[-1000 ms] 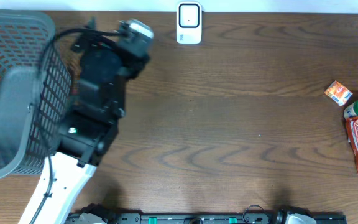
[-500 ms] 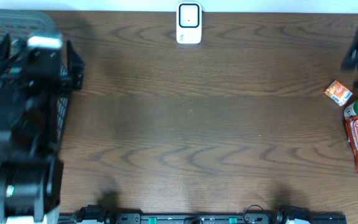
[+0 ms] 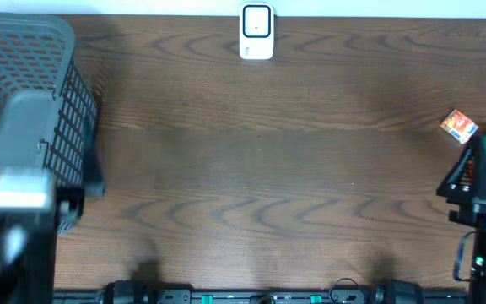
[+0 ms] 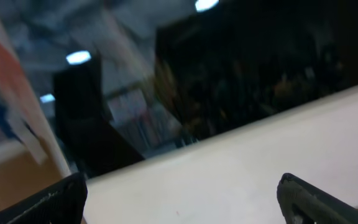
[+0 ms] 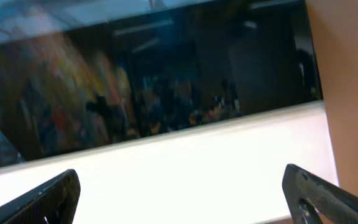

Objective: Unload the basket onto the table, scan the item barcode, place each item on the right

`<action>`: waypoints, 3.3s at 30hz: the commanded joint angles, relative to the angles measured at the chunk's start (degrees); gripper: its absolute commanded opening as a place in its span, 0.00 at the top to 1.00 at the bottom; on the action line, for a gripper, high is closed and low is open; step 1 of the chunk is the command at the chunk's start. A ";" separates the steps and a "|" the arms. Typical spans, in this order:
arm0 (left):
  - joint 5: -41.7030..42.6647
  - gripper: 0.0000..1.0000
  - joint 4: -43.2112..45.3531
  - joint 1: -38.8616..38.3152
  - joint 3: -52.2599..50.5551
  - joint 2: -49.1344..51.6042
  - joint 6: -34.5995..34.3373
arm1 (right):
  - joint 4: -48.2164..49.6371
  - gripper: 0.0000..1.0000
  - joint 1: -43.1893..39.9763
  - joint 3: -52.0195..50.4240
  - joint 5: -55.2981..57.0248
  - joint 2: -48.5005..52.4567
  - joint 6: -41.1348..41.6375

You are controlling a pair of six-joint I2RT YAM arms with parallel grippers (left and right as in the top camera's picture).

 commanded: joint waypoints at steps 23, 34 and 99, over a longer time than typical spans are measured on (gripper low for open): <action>2.01 0.02 2.25 0.42 -3.28 -16.52 -0.83 | -8.37 0.01 3.72 -14.84 -1.25 -20.59 1.25; 5.84 0.02 10.47 1.07 -13.73 -22.51 -0.79 | 26.16 0.01 3.72 -43.82 0.00 -20.59 8.35; 5.42 0.02 12.26 0.63 -17.03 -24.04 -0.74 | 7.34 0.01 3.96 -51.63 5.77 -21.07 -12.37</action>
